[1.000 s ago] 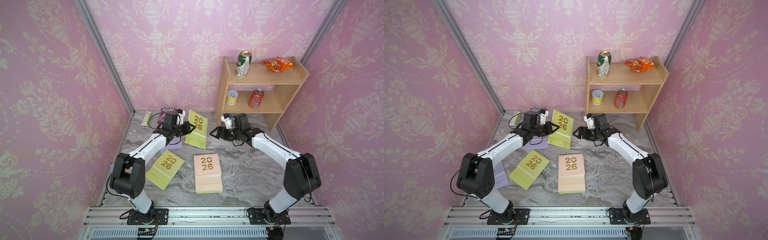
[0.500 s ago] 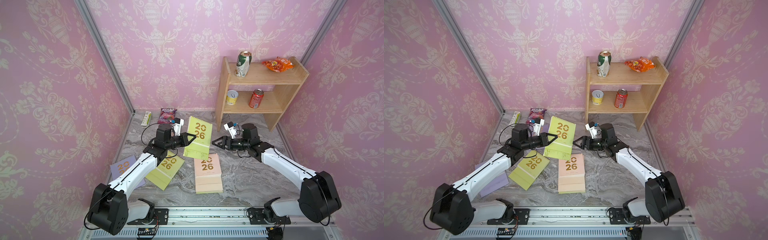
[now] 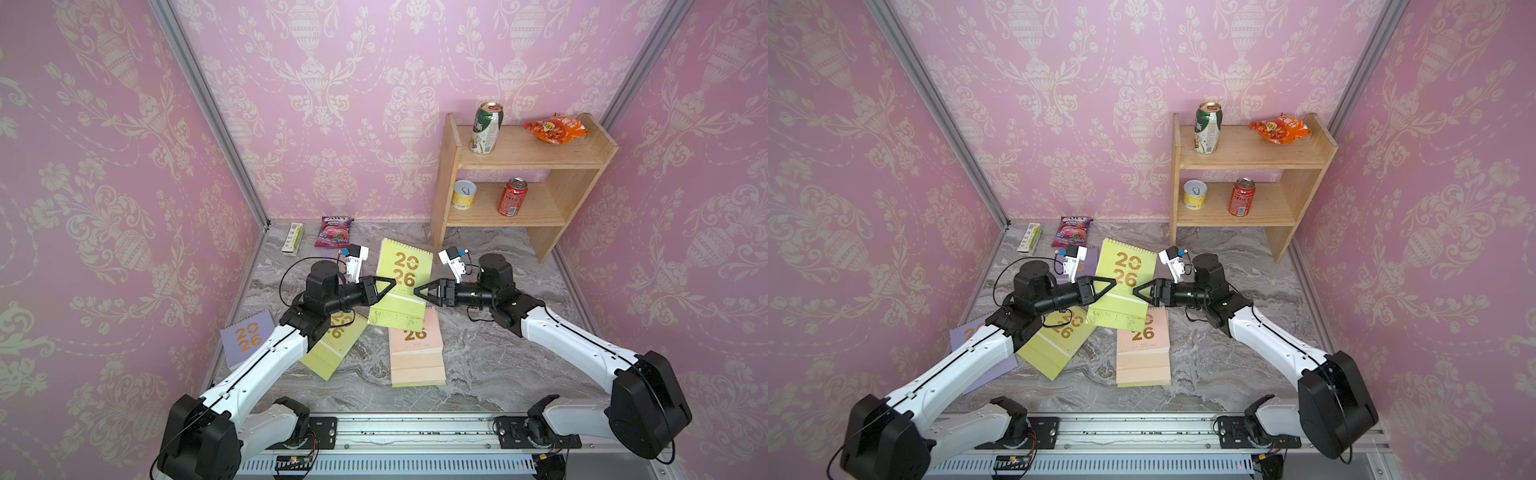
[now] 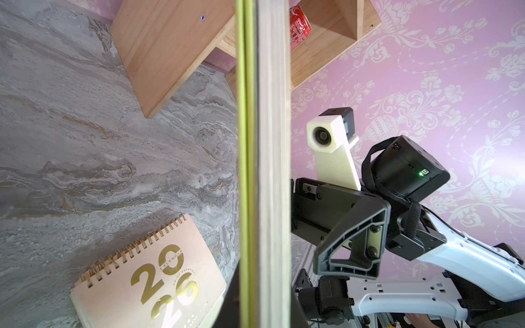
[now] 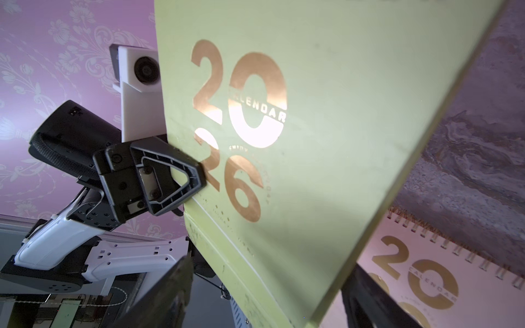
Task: Stack the calendars
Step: Place the calendar at the calendar.
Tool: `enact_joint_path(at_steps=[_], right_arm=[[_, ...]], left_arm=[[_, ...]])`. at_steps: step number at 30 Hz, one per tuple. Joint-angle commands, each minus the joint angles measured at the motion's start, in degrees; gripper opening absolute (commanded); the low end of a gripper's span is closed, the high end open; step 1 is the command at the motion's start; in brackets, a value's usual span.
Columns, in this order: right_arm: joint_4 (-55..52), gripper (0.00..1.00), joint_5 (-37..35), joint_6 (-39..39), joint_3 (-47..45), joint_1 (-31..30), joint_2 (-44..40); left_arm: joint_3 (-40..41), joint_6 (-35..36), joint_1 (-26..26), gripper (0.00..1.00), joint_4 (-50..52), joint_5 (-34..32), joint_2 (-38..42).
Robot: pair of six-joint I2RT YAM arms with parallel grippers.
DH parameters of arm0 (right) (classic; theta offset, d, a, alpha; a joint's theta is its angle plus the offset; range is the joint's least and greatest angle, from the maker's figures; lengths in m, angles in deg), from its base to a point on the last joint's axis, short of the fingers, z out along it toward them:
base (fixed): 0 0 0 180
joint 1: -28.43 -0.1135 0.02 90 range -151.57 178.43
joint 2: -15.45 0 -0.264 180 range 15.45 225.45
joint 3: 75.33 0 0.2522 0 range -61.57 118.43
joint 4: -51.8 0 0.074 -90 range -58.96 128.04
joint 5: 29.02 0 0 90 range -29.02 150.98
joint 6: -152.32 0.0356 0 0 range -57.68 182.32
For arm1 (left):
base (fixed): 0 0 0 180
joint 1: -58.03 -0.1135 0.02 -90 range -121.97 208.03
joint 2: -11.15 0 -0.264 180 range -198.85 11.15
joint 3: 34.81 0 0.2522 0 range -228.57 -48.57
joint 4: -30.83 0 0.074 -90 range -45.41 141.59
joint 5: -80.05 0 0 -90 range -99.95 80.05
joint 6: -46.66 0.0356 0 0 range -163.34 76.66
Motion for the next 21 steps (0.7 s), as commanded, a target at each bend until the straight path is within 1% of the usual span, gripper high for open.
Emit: enact_joint_path(at_steps=[1,6,7,9,12,14,15,16,18,19,20,21], right_arm=[[4.8,0.80,-0.3,1.8,-0.4,-1.5,1.0],[9.7,0.75,0.1,4.3,-0.5,-3.2,2.9],[10.3,0.72,0.0,4.6,-0.6,-3.4,3.3],[11.7,0.63,0.1,5.2,-0.9,-3.9,3.8],[13.3,0.46,0.2,6.1,-1.4,-4.3,4.2],[13.3,0.35,0.1,6.1,-1.6,-4.5,4.1],[13.2,0.31,0.0,6.0,-1.7,-4.5,4.0],[12.6,0.24,0.0,5.7,-1.7,-4.5,3.8],[10.8,0.08,-0.4,4.8,-1.6,-4.5,3.0],[9.8,0.00,-0.9,4.2,-1.7,-4.5,2.4],[8.9,0.00,-1.4,3.6,-1.9,-4.6,1.7],[7.8,0.00,-1.8,3.0,-2.0,-4.5,1.0]], left_arm=[[0.7,-2.2,0.9,0.00,-5.2,1.9,1.9],[1.1,-3.2,1.3,0.00,-7.9,2.5,2.5],[2.7,-3.4,1.4,0.00,-8.6,2.8,2.6],[3.5,-3.8,1.5,0.00,-9.6,3.0,2.5],[4.3,-4.6,1.5,0.01,-10.8,3.3,2.4],[4.8,-4.7,1.7,0.06,-11.0,3.0,2.9],[5.0,-4.6,1.7,0.10,-10.9,2.8,3.1],[5.2,-4.2,1.7,0.19,-10.6,2.6,3.4],[5.0,-2.9,1.8,0.39,-8.8,1.5,4.0],[4.8,-1.9,1.8,0.56,-7.3,0.7,4.3],[4.4,-0.8,1.8,0.72,-5.4,-0.2,4.6],[4.2,0.3,1.8,0.78,-3.9,-0.9,5.0]])
